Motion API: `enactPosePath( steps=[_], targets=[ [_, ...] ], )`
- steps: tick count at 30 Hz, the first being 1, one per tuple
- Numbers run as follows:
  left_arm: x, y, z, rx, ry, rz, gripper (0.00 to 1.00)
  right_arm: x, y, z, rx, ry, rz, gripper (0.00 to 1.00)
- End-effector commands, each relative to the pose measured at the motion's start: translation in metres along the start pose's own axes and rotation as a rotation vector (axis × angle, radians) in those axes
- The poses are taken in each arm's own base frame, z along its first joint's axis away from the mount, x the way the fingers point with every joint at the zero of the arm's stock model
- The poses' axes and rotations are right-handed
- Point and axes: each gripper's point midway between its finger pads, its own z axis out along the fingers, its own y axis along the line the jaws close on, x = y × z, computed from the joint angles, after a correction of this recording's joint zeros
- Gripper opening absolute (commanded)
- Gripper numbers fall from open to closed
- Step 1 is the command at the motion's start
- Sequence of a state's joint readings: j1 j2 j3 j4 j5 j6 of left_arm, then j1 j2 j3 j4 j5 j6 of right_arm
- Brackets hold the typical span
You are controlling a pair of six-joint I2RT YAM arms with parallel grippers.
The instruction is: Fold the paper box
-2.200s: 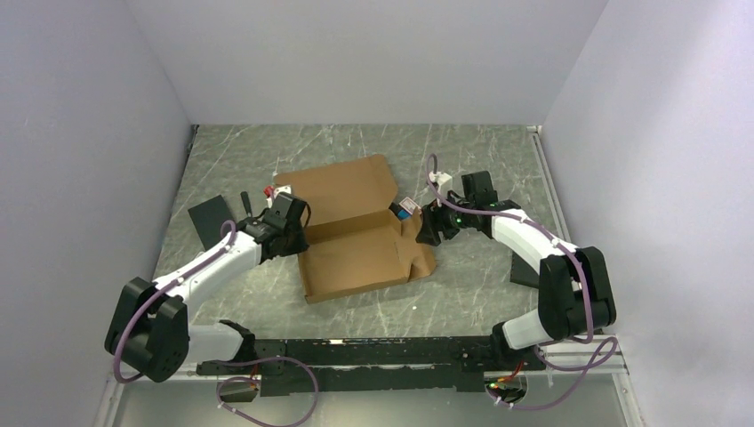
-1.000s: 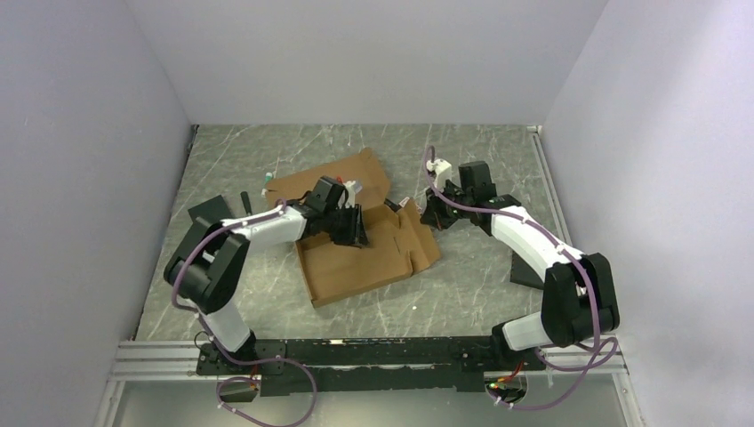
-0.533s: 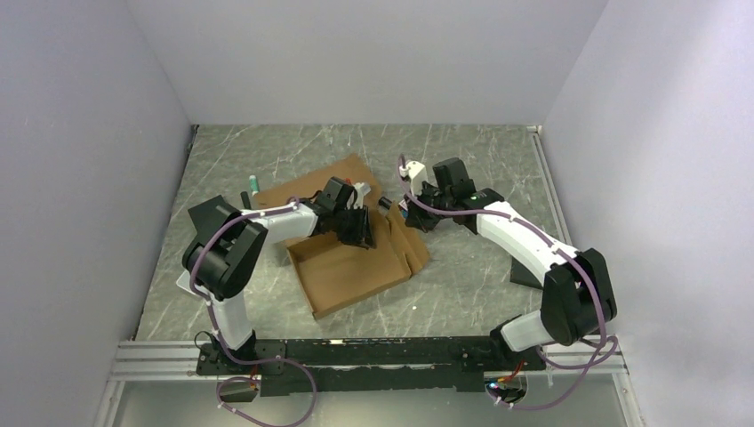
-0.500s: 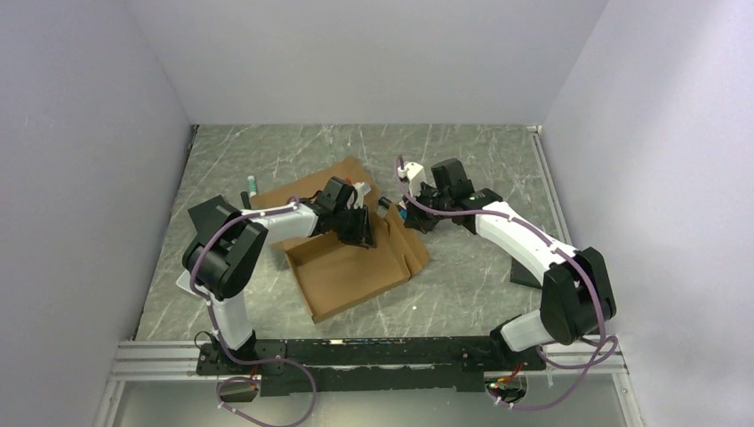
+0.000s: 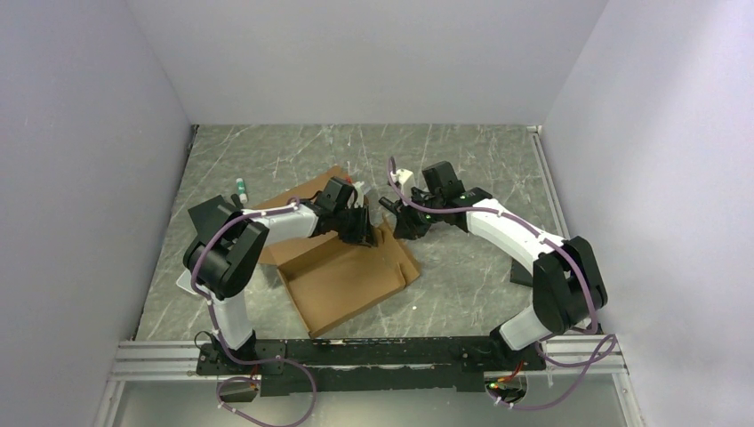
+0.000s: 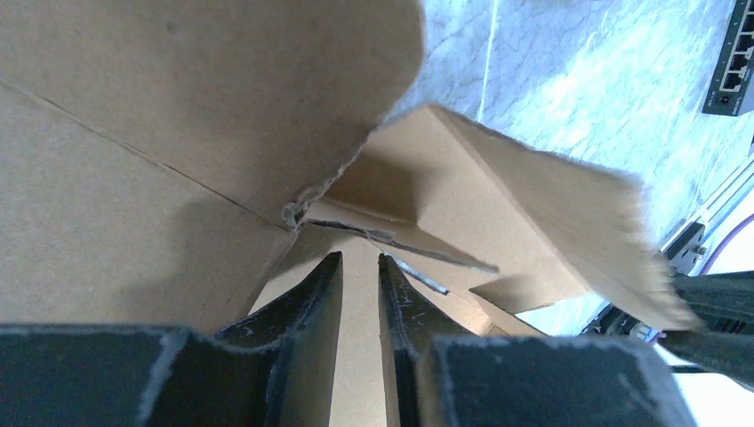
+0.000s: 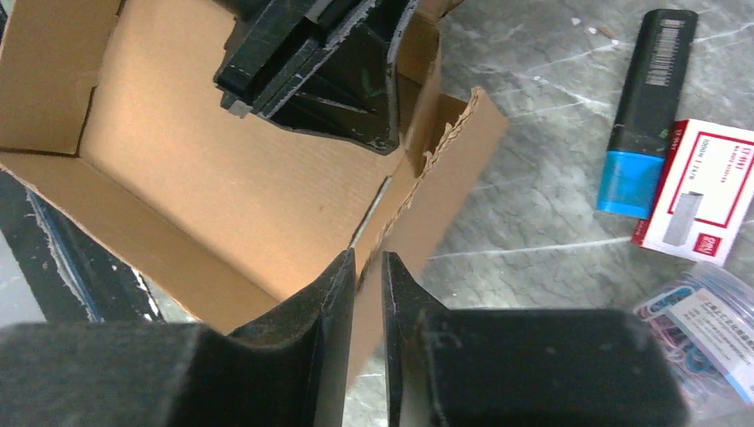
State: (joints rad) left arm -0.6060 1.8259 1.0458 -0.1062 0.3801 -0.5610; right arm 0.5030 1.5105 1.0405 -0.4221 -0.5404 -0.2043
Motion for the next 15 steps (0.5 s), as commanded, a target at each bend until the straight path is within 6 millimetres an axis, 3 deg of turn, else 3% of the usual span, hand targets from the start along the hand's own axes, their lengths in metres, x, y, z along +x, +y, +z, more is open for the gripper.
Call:
enactPosePath(
  steps=[1,8,15],
  targets=[
    [0.001,-0.003,0.003,0.024,-0.01,0.002,0.26,-0.016,0.014,-0.007,-0.055,-0.048,-0.018,0.23],
    [-0.004,-0.012,-0.004,0.044,-0.023,0.004,0.26,-0.006,-0.017,-0.009,0.123,-0.017,-0.035,0.33],
    [-0.015,-0.034,-0.029,0.088,-0.061,0.023,0.29,0.001,-0.038,-0.016,0.2,-0.026,-0.015,0.55]
  ],
)
